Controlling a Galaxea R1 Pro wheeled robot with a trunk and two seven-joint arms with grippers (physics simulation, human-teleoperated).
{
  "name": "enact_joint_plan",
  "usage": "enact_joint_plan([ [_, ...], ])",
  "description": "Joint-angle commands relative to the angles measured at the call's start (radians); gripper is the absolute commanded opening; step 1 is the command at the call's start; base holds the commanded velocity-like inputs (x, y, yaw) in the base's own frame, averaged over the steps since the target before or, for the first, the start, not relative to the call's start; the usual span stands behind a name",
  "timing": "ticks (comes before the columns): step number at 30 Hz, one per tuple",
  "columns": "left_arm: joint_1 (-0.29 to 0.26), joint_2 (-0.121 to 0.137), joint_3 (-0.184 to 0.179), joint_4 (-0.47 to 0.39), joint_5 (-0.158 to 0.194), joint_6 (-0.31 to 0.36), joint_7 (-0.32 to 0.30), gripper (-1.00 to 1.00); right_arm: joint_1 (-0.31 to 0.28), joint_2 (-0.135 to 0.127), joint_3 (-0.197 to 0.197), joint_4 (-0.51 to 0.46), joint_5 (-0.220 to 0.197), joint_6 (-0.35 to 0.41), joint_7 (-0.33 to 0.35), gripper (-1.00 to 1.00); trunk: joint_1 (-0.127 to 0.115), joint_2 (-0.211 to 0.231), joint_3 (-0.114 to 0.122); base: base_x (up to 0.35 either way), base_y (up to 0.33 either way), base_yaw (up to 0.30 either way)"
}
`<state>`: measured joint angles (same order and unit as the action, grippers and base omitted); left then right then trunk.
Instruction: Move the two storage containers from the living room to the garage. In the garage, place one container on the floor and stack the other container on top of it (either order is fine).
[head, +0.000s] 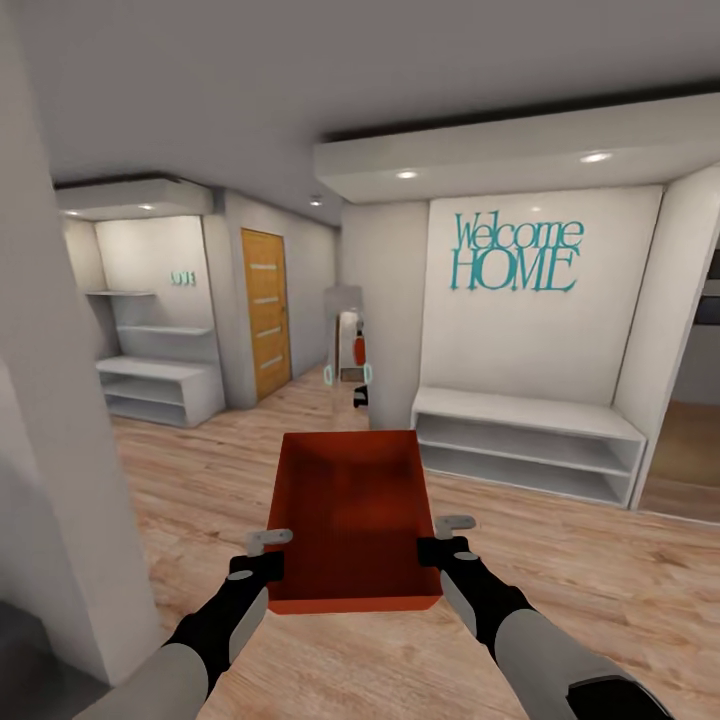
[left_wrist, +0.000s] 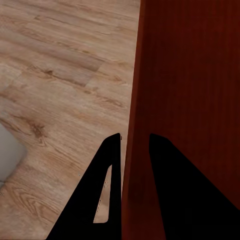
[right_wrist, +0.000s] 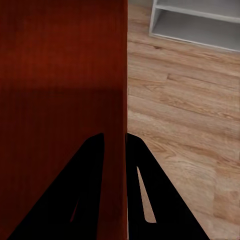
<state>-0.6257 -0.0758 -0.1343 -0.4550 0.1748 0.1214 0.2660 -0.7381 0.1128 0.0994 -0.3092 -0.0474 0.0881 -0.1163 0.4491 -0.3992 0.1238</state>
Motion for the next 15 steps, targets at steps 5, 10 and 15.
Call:
enact_joint_plan([
  [5, 0.0, 0.065, 0.053, 0.0, 0.014, 0.006, 0.013, -1.0, 0.0, -0.005, -0.001, -0.005, 0.006, -0.025, -0.005, -1.0, 0.001, -0.001, 0.0, 0.324, 0.0, 0.236],
  [10, 0.0, 0.065, 0.053, 0.0, 0.014, 0.006, 0.013, -1.0, 0.0, -0.005, -0.002, -0.005, 0.006, -0.025, -0.005, -1.0, 0.001, -0.001, 0.0, 0.324, 0.0, 0.256],
  [15, 0.0, 0.065, 0.053, -0.001, 0.013, 0.004, 0.013, -1.0, 0.0, -0.005, -0.001, -0.005, 0.006, -0.025, -0.005, -1.0, 0.001, -0.001, 0.0, 0.324, 0.0, 0.177],
])
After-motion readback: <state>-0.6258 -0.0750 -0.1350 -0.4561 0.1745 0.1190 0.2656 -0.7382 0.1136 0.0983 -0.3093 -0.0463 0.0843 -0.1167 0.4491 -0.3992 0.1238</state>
